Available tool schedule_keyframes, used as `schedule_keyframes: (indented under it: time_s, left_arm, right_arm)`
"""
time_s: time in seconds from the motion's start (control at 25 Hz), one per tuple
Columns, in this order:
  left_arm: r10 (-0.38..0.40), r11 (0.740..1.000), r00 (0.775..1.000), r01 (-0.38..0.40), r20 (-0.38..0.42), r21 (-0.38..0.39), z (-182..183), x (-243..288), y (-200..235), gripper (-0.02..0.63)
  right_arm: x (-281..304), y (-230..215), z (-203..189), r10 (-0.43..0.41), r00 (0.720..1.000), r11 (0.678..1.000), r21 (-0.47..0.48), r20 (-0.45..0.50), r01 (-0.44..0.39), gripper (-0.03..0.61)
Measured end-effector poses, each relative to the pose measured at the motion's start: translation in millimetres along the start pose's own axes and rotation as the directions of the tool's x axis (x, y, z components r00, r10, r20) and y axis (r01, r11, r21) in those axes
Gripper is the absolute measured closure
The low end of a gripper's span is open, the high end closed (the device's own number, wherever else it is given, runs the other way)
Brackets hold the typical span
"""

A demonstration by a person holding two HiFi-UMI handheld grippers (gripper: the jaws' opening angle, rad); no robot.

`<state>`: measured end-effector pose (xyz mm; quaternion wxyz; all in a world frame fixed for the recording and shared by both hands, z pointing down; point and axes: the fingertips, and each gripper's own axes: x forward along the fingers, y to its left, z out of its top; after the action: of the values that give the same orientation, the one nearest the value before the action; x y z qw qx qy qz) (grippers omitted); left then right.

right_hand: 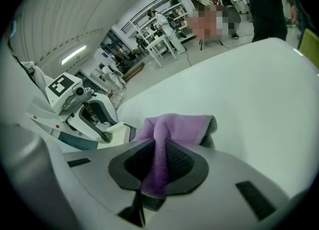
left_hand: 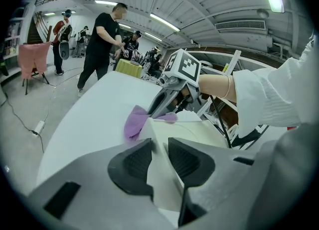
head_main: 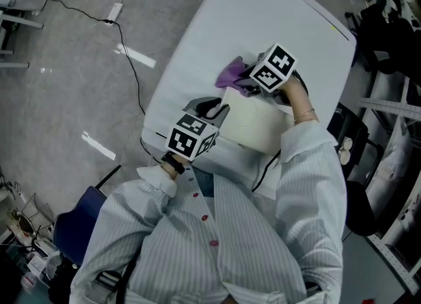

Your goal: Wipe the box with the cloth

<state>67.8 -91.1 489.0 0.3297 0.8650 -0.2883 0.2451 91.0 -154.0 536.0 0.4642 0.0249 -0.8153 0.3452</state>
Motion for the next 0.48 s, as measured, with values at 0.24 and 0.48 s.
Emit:
schedule_keyframes:
  time_s: [0.24,0.48]
  left_arm:
    - [0.007,1.0,1.0,-0.007,0.002,0.0,1.0,-1.3,0.4,0.526]
    - [0.016,1.0,1.0,-0.016,0.0,0.01,0.5,-1.4,1.2,0.526]
  right_arm:
    - [-13.4,-2.8,-28.6,0.029,1.0,0.997,0.066,-0.005,-0.029,0.517]
    - [-31.5,-7.2,-68.1,0.015,1.0,0.992,0.122,-0.01,-0.014,0.517]
